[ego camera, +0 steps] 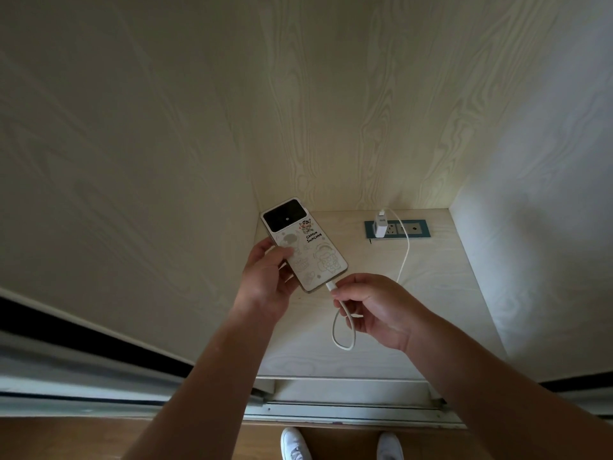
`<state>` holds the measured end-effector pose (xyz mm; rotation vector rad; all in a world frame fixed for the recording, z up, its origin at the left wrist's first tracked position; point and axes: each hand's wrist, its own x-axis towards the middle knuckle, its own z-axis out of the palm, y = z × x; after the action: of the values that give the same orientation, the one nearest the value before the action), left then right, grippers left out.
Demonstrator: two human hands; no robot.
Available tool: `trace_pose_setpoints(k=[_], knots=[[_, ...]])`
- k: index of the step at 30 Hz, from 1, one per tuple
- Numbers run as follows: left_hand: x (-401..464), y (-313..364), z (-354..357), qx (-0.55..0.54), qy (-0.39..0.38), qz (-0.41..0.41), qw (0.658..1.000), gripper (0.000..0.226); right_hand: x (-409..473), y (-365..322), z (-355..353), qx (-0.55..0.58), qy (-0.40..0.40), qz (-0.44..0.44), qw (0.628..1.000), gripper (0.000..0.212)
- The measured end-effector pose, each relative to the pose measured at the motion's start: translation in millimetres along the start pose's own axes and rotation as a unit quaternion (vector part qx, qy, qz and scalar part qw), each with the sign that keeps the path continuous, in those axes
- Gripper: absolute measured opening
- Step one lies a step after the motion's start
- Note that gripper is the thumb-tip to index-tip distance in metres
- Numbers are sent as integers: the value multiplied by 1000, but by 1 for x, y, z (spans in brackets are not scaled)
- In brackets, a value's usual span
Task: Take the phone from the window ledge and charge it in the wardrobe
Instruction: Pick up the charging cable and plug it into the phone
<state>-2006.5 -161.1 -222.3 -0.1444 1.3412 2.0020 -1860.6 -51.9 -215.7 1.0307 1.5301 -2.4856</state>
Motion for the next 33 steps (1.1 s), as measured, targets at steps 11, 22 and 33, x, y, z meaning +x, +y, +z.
trace_pose_setpoints(k=[11,22,33], knots=[[7,-8,-6,-16,12,-15,1000,26,7,7,-6,14,3,-7,1000,9],[32,-56,-26,-15,47,-75,996,32,13,24,-52,43,89,31,995,16],[59,-173,-15,-11,97,-181,979,37,14,55,-121,137,182,51,972,19]])
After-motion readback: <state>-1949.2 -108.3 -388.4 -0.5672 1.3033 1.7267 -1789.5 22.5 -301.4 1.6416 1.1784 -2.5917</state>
